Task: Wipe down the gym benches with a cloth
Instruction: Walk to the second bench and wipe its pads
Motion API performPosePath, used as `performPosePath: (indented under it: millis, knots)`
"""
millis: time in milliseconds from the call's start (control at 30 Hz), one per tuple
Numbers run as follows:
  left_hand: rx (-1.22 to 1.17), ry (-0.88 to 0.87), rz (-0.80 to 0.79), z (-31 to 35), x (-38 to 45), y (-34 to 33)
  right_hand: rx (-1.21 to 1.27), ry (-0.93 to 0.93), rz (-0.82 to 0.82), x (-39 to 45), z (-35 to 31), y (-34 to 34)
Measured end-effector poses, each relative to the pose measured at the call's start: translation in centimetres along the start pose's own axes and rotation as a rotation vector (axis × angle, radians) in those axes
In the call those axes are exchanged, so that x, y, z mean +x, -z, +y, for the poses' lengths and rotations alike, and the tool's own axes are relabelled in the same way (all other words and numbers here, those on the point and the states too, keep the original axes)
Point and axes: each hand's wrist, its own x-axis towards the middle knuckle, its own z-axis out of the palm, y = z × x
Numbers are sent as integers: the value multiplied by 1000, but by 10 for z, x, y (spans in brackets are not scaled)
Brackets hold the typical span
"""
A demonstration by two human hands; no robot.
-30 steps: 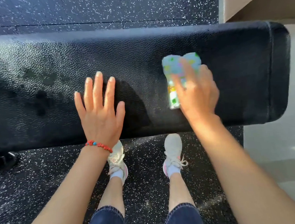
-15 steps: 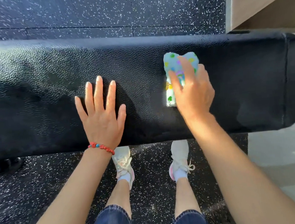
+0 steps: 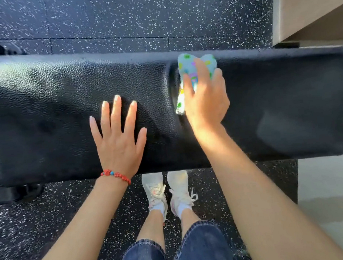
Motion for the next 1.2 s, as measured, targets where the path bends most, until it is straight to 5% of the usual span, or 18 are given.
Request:
performPosePath:
  millis: [133,267,367,567,733,1033,1200]
  knots:
    - [-10,9,-5,2,0,-2,-76,138,-22,11,31,14]
    - [8,8,4,1,-1,-3,-37,-278,-80,22,67,30]
    - [25,2,10,3,0,-4,-30,-368,6,19,61,24]
    - [19,-6,32,0,0,-4,-15,77,21,-13,-26,-16]
    - [-25,-22,9,-5,2,4,-30,265,9,-7,-14,-11]
    - [24,109,19,-98,2,21,-37,-410,87,-22,-4,3]
    - [12,16,-3,-129,0,18,-18,-71,46,-69,-99,-41]
